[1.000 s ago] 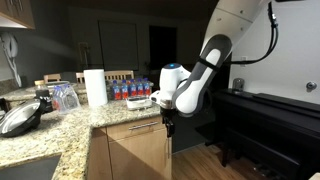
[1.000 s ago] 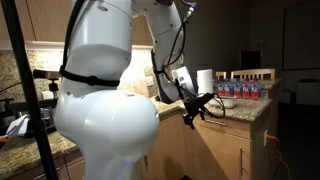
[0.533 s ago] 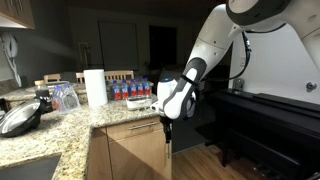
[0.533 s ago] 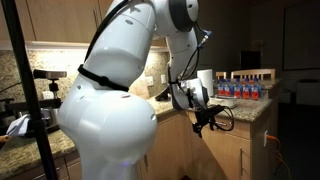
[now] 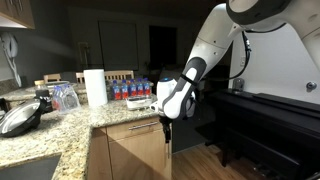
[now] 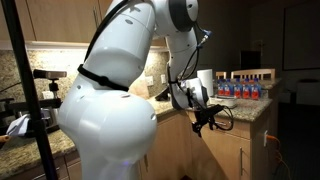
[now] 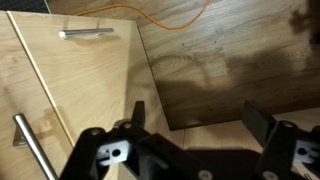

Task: Open the top drawer

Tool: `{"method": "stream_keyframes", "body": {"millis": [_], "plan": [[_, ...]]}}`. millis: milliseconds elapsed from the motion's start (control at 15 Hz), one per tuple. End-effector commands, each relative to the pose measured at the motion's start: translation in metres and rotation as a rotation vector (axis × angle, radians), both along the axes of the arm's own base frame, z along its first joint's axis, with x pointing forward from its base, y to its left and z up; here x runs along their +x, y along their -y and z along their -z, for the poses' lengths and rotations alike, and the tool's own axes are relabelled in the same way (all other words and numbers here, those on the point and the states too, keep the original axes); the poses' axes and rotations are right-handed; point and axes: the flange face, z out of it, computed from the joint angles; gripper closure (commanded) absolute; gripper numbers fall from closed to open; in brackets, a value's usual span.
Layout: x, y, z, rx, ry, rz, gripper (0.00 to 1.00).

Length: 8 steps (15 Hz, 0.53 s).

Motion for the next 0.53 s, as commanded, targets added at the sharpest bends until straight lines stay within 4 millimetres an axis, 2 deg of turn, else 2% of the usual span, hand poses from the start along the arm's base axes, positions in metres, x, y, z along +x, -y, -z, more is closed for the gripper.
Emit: {"method": "stream_keyframes", "body": {"millis": [0,133,267,400,467], "plan": [[0.000,0.000,0.000,0.000,-0.001,0.000,0.00],[-0.008,-0.002,0.006,-0.043,0.034,-0.013,0.00],[-0.022,-0.009,0.016,-0.097,0.083,-0.092,0.00],[-0.042,-0.020,0.035,-0.156,0.127,-0.192,0.00],[-0.044,-0.022,0.040,-0.192,0.157,-0.240,0.00]]}}
